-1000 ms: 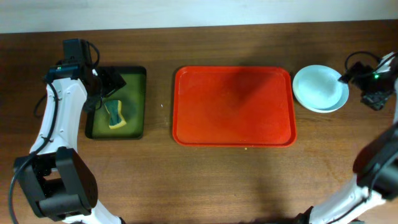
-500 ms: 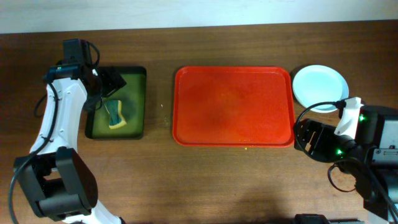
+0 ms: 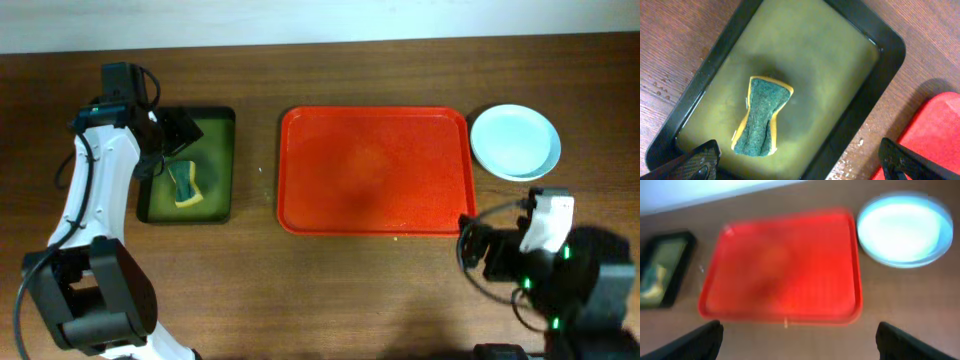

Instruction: Clean dirty plates on tray and stack at the side

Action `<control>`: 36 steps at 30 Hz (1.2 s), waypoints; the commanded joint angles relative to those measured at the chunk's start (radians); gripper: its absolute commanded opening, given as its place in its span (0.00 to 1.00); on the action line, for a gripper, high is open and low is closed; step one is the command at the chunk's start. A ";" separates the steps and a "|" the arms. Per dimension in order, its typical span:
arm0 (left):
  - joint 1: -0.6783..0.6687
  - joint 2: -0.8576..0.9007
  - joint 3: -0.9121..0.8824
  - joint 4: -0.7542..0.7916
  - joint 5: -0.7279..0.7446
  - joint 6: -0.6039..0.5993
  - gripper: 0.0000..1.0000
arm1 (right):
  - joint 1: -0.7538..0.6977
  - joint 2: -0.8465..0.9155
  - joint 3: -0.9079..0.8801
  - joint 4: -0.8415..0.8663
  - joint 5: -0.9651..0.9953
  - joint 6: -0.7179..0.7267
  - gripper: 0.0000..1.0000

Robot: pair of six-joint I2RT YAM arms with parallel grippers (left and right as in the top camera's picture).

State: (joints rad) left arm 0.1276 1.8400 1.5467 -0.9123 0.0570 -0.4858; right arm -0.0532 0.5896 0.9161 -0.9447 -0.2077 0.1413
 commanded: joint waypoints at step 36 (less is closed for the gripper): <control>0.006 -0.006 0.006 0.002 0.007 0.017 0.99 | 0.072 -0.586 -0.911 0.861 0.225 -0.156 0.98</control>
State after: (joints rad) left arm 0.1276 1.8400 1.5467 -0.9123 0.0566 -0.4858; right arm 0.0257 0.0120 0.0135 -0.0780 0.0082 -0.0048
